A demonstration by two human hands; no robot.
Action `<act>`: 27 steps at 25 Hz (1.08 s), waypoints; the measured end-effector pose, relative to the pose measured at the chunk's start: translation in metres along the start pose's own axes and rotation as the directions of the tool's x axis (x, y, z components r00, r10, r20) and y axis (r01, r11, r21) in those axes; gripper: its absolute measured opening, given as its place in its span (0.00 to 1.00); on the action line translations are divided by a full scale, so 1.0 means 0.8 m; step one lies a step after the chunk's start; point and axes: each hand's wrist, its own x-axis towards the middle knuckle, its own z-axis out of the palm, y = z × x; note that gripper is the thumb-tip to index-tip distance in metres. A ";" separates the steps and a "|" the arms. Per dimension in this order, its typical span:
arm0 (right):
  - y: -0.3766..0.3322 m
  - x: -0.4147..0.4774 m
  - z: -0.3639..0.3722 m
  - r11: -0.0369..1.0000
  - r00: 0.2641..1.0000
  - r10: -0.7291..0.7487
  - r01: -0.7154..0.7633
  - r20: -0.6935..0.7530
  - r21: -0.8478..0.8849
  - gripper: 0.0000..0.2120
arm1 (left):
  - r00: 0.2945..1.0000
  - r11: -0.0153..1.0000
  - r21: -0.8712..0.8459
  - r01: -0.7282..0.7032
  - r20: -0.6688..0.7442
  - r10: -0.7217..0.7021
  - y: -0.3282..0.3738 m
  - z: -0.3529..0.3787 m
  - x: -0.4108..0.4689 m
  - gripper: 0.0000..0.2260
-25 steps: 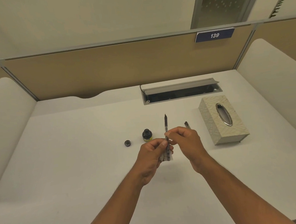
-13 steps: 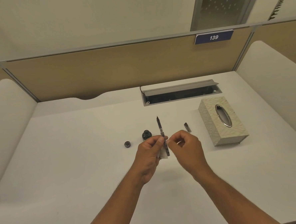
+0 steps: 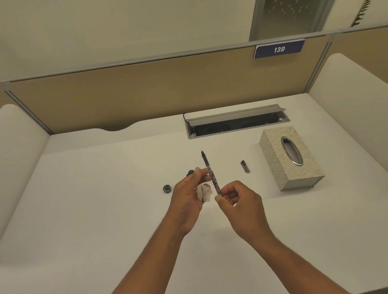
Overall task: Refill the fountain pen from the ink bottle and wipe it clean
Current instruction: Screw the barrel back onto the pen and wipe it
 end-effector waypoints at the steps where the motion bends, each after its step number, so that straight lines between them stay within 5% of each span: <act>1: 0.001 -0.002 0.000 1.000 1.000 -0.001 0.001 0.002 -0.002 0.05 | 1.000 1.000 -0.009 -0.012 -0.015 0.012 0.005 -0.001 0.000 0.17; 14: 0.016 -0.016 -0.001 1.000 0.999 0.009 -0.009 0.032 -0.003 0.02 | 0.998 0.999 0.052 0.005 -0.059 -0.002 0.002 0.000 -0.001 0.11; 20: 0.020 -0.018 0.000 0.979 0.992 0.108 -0.117 0.061 0.167 0.04 | 0.999 0.999 0.045 0.002 -0.050 0.000 -0.006 -0.007 0.004 0.20; 27: 0.021 -0.017 0.003 0.982 0.990 0.118 -0.127 0.071 0.141 0.05 | 0.999 0.999 -0.004 0.039 -0.023 -0.039 -0.009 -0.007 0.006 0.20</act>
